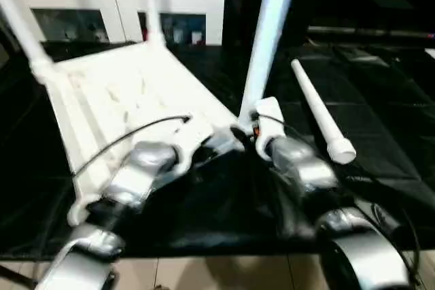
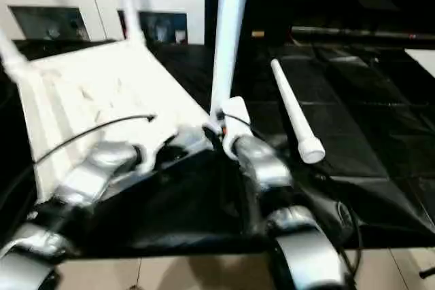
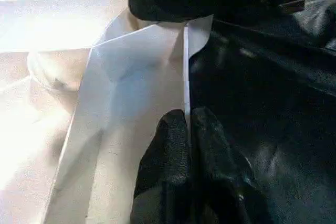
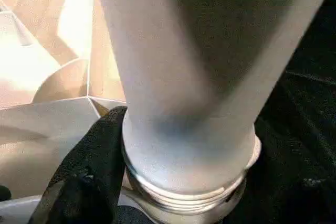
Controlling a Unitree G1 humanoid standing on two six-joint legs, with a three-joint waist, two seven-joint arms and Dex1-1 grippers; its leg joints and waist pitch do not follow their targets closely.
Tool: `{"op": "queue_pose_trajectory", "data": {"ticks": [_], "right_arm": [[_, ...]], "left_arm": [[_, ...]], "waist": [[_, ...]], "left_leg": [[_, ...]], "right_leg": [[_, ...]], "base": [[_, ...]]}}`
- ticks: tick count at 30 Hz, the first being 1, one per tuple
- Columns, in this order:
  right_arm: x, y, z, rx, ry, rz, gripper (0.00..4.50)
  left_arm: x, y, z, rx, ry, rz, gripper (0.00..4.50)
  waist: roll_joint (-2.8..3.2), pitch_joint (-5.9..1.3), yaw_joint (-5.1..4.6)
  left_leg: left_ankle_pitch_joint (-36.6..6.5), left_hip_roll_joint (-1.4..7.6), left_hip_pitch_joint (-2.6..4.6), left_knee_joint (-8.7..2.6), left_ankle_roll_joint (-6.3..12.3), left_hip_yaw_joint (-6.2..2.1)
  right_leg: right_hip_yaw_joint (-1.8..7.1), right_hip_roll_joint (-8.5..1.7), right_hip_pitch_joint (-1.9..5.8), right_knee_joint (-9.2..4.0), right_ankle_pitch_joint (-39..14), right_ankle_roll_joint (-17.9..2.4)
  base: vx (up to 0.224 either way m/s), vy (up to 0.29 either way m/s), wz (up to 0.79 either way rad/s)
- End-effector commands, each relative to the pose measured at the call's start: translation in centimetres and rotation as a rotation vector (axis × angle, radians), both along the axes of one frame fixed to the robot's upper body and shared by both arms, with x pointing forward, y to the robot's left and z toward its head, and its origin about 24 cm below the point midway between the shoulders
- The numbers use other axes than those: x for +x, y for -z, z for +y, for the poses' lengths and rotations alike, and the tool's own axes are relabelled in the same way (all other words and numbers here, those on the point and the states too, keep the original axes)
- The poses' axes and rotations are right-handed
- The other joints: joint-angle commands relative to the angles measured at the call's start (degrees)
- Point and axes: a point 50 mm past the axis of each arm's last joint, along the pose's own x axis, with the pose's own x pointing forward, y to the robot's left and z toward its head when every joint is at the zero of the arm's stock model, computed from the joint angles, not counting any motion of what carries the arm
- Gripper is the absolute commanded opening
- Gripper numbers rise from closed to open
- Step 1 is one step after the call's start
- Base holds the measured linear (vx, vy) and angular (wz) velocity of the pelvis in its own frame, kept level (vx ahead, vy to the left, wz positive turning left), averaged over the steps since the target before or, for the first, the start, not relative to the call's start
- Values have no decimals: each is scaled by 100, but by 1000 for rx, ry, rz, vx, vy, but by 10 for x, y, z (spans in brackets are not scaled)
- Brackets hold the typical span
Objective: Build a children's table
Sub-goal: Rotate leg to tighten
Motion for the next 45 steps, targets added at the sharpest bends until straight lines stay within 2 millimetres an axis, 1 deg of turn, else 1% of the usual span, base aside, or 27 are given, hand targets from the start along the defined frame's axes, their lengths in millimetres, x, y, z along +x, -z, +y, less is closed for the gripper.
{"op": "queue_pose_trajectory", "data": {"ticks": [1, 2, 3, 4, 6, 8, 10, 12, 13, 14, 17, 18, 19, 20, 21, 22, 23, 24, 26, 30, 33, 34, 38, 40, 42, 43, 45], "right_arm": [[-11, 9, 32, 62, -111, 60, 278], [-11, 7, 32, 98, -116, 58, 278], [-9, 4, 31, 156, -113, 58, 333], [-9, 4, 31, 156, -113, 58, 347], [-7, 2, 30, 170, -118, 46, 347], [-5, -4, 26, 158, -174, 2, 385], [-5, -5, 25, 158, -191, -8, 394], [-5, -9, 20, 156, -238, -32, 394], [-6, -13, 14, 149, -290, -54, 394], [-6, -14, 11, 146, -310, -62, 394], [-10, -19, -2, 118, -400, -91, 394], [-11, -20, -6, 111, -417, -95, 394], [-12, -21, -9, 103, -436, -97, 394], [-16, -23, -16, 86, -488, -107, 394], [-16, -23, -16, 85, -490, -107, 394], [-19, -24, -20, 73, -532, -106, 394], [-25, -24, -27, 54, -599, -99, 394], [-27, -24, -29, 49, -621, -92, 394], [-34, -22, -35, 34, -682, -71, 394], [-36, -18, -39, 0, -703, -44, 394], [-36, -14, -41, -20, -691, -27, 394], [-35, -12, -42, -27, -673, -18, 377], [-35, -12, -42, -13, -659, -10, 357], [-35, -11, -43, -5, -653, -2, 328], [-35, -8, -43, -5, -647, 10, 324], [-35, -7, -43, -5, -645, 13, 306], [-34, -6, -42, -7, -640, 17, 288]], "left_arm": [[3, -14, -19, -20, 55, -66, 0], [3, -14, -18, -18, 58, -67, 0], [2, -13, -16, -18, 59, -63, 0], [2, -13, -16, -18, 59, -63, 0], [1, -12, -14, -16, 65, -60, 0], [-3, -10, -7, -17, 103, -52, 0], [-4, -10, -5, -17, 110, -50, 0], [-6, -9, -1, -13, 133, -48, 0], [-9, -8, 5, -2, 155, -47, 0], [-10, -8, 8, 2, 165, -48, 0], [-18, -8, 15, -14, 244, -43, 0], [-20, -8, 17, -18, 265, -44, 0], [-22, -8, 19, -22, 282, -43, 0], [-24, -8, 24, -16, 297, -41, 0], [-24, -8, 24, -15, 298, -41, 0], [-26, -7, 28, -7, 312, -37, 0], [-29, -6, 33, 0, 338, -29, 0], [-30, -6, 35, -1, 343, -23, 0], [-32, -6, 39, -1, 349, -17, 0], [-31, -6, 42, 8, 346, -21, 0], [-31, -6, 43, 10, 347, -23, 0], [-32, -6, 43, 7, 351, -21, 0], [-33, -6, 42, 2, 357, -20, 0], [-33, -6, 43, -1, 361, -19, 0], [-34, -5, 43, -1, 365, -17, 0], [-34, -5, 44, -1, 365, -16, 0], [-35, -5, 44, 0, 366, -14, 0]], "waist": [[18, -411, 23], [23, -406, 28], [24, -404, 29], [27, -410, 29], [34, -405, 21], [42, -406, 8], [41, -409, -4], [38, -410, -5], [58, -408, 6], [49, -414, 1], [35, -410, 40], [35, -404, 60], [26, -394, 42], [43, -385, 69], [42, -375, 78], [29, -373, 83], [26, -376, 119], [27, -378, 142], [25, -383, 182], [13, -381, 182], [12, -389, 182], [3, -387, 182], [5, -393, 185], [5, -388, 187], [3, -387, 187], [4, -388, 187], [1, -382, 183]], "left_leg": [[-1317, 112, 23, -363, -12, -18], [-1343, 115, 29, -364, 8, -17], [-1351, 119, 31, -367, 10, -21], [-1382, 125, 42, -367, 28, -23], [-1404, 130, 33, -375, 21, -28], [-1424, 124, 22, -375, 17, -30], [-1383, 132, 17, -370, 42, -30], [-1368, 135, 19, -366, 73, -29], [-1357, 139, 29, -366, 87, -30], [-1328, 147, 25, -360, 113, -23], [-1306, 160, 33, -362, 160, -14], [-1311, 157, 34, -363, 154, -23], [-1366, 158, 36, -374, 152, -12], [-1473, 168, 56, -377, 138, -15], [-1518, 175, 66, -379, 135, -11], [-1547, 177, 63, -384, 121, -15], [-1524, 173, 55, -392, 115, -18], [-1518, 176, 70, -388, 118, -13], [-1478, 177, 63, -378, 124, -10], [-1488, 163, 47, -382, 77, -19], [-1429, 163, 50, -377, 74, -19], [-1405, 159, 46, -373, 79, -15], [-1357, 161, 44, -371, 87, -17], [-1386, 158, 39, -374, 85, -18], [-1401, 159, 43, -375, 80, -18], [-1408, 159, 44, -375, 75, -20], [-1449, 158, 43, -378, 65, -20]], "right_leg": [[250, -354, 343, -414, -1333, -955], [250, -359, 340, -421, -1389, -958], [247, -361, 341, -422, -1423, -958], [249, -365, 340, -423, -1439, -960], [242, -355, 340, -418, -1450, -969], [240, -363, 347, -424, -1487, -985], [245, -365, 354, -410, -1388, -1027], [242, -363, 358, -405, -1339, -1064], [241, -357, 351, -408, -1301, -1075], [247, -356, 357, -384, -1174, -1117], [251, -354, 357, -375, -1124, -1137], [242, -355, 358, -383, -1163, -1122], [250, -350, 338, -394, -1264, -1113], [249, -358, 331, -415, -1450, -1064], [256, -360, 319, -430, -1537, -1032], [256, -363, 319, -425, -1609, -1015], [257, -354, 328, -427, -1638, -956], [257, -347, 319, -430, -1630, -938], [259, -357, 320, -418, -1603, -943], [254, -367, 319, -436, -1789, -911], [256, -364, 316, -427, -1721, -928], [257, -363, 316, -429, -1691, -937], [253, -359, 323, -410, -1582, -962], [250, -362, 327, -418, -1640, -945], [251, -362, 322, -422, -1682, -936], [250, -366, 322, -422, -1701, -937], [250, -367, 321, -432, -1782, -916]], "base": [[0, 0, 0], [0, 0, 0], [0, 0, 0], [0, 0, 0], [0, 0, 0], [0, 0, 0], [0, 0, 0], [0, 0, 0], [0, 0, 0], [0, 0, 0], [0, 0, 0], [0, 0, 0], [0, 0, 0], [0, 0, 0], [0, 0, 0], [0, 0, 0], [0, 0, 0], [0, 0, 0], [0, 0, 0], [0, 0, 0], [0, 0, 0], [0, 0, 0], [0, 0, 0], [0, 0, 0], [0, 0, 0], [0, 0, 0], [0, 0, 0]]}}
